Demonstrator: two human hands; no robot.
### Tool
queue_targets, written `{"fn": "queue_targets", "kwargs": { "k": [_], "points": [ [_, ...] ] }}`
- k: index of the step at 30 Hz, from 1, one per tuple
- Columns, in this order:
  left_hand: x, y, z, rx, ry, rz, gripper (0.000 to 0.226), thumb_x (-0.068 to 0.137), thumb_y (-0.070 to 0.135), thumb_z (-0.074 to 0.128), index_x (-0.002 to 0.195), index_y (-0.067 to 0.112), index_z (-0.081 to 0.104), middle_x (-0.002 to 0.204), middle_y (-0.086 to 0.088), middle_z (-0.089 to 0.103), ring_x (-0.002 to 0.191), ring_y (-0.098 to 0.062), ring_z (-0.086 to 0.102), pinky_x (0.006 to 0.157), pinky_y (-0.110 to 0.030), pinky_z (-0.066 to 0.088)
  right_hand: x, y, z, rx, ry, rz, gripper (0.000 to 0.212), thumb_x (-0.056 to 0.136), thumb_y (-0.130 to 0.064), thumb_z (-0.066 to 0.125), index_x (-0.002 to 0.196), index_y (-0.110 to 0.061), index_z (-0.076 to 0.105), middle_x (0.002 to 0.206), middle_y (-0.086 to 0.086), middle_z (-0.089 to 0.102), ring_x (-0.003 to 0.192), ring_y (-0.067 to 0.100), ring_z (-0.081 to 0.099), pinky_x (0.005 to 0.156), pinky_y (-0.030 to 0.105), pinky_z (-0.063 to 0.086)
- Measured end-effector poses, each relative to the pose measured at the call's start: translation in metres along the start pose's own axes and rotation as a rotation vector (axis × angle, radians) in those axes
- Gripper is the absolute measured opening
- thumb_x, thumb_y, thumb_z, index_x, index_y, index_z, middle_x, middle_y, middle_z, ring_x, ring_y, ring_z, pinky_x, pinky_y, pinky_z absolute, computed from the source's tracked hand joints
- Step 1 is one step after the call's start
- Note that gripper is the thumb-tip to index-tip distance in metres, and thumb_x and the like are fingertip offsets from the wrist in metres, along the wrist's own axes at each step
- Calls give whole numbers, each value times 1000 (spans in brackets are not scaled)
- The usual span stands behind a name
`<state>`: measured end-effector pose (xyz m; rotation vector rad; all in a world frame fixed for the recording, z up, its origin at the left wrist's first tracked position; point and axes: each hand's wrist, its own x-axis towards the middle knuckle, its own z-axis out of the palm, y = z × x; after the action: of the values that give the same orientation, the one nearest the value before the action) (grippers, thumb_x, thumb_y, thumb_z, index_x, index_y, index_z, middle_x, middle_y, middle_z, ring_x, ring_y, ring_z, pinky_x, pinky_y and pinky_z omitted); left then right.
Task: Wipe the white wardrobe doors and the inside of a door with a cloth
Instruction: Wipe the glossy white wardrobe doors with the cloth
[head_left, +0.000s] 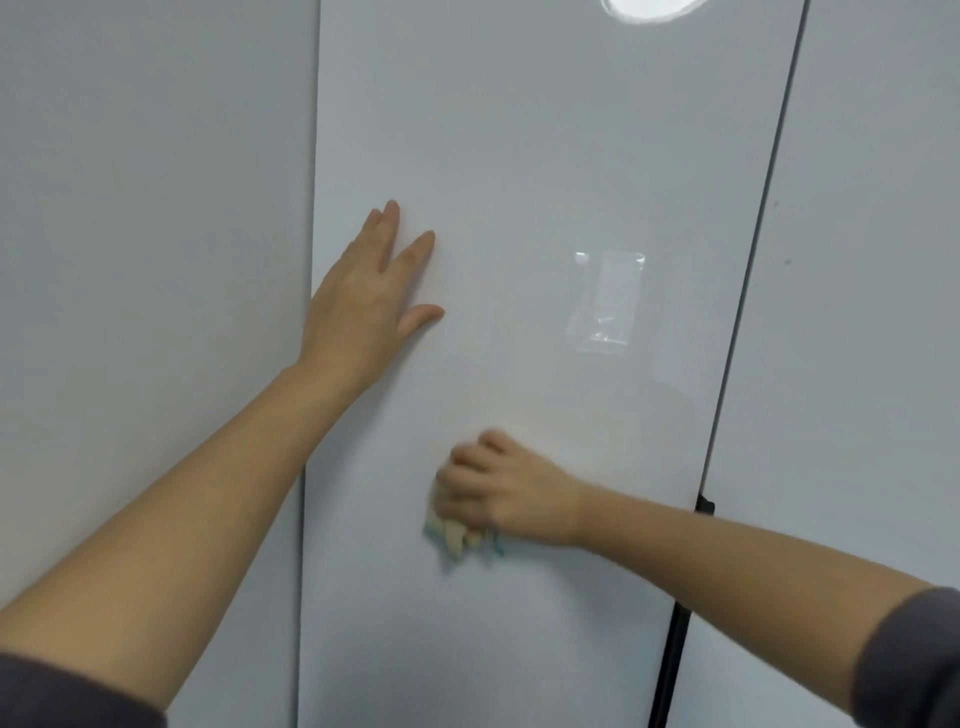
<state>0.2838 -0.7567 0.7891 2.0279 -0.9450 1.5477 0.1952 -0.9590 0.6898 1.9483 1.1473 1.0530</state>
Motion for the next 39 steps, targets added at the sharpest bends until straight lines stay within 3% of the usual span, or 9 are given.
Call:
{"fn": "queue_targets", "kwargs": {
  "k": [3, 6, 12, 15, 18, 24, 32, 36, 39],
  "points": [
    [3, -5, -1, -13, 64, -12, 55, 93, 34, 61, 142, 13, 49, 155, -11, 35, 143, -27, 35, 106, -43, 42, 33, 47, -20, -108, 181, 261, 22, 89, -11, 53, 99, -19, 70, 104, 7, 65, 96, 29, 52, 75, 37, 38],
    [8, -11, -6, -72, 108, -38, 49, 94, 30, 60, 139, 12, 53, 150, -5, 45, 137, -23, 44, 105, -41, 44, 56, 33, -9, -97, 261, 438, 22, 85, -3, 57, 95, -17, 70, 102, 6, 64, 95, 29, 53, 74, 39, 38],
    [3, -7, -9, -76, 67, -68, 57, 95, 35, 60, 146, 14, 44, 154, -2, 39, 141, -18, 37, 109, -33, 36, -11, -79, 44, 150, -108, -6, 28, 102, -15, 44, 85, -22, 64, 95, 0, 60, 86, 25, 58, 71, 35, 39],
    [7, 0, -11, -64, 50, -103, 68, 95, 40, 57, 152, 13, 29, 153, -6, 40, 141, -22, 35, 108, -39, 36, -48, -62, 27, 141, -177, -95, 27, 103, -16, 43, 91, -23, 66, 97, -1, 60, 89, 25, 58, 75, 36, 43],
    [11, 9, -12, -62, 82, -126, 72, 95, 41, 57, 152, 12, 25, 147, -10, 42, 137, -26, 35, 107, -42, 36, -68, -4, -14, 68, -80, -85, 20, 100, -13, 51, 101, -21, 69, 104, 2, 64, 95, 26, 60, 78, 38, 45],
    [20, 57, 4, -98, 103, -83, 63, 95, 38, 58, 147, 11, 35, 149, -10, 40, 139, -27, 33, 108, -43, 34, -88, 87, -87, -33, 54, 307, 29, 85, -11, 66, 113, -21, 68, 113, 11, 63, 107, 30, 49, 86, 43, 37],
    [69, 138, 17, -27, 72, 90, 57, 89, 29, 66, 139, 8, 48, 146, -16, 44, 138, -35, 39, 102, -51, 39, -119, 129, -178, 5, 230, 534, 29, 84, -20, 68, 113, -21, 73, 114, 9, 60, 105, 28, 50, 84, 43, 39],
    [103, 176, 16, -105, 137, 16, 53, 94, 33, 59, 141, 13, 46, 150, -9, 39, 142, -27, 32, 108, -46, 34, -137, 158, -224, 135, 344, 733, 39, 79, -13, 61, 114, -29, 69, 111, -5, 54, 96, 19, 56, 76, 43, 50],
    [126, 199, 16, -141, 164, -49, 51, 95, 33, 57, 141, 16, 46, 152, -5, 37, 143, -23, 30, 110, -44, 33, -139, 185, -250, 104, 473, 797, 25, 82, -22, 58, 101, -34, 67, 101, -11, 50, 84, 10, 52, 67, 36, 48]
  ]
}}
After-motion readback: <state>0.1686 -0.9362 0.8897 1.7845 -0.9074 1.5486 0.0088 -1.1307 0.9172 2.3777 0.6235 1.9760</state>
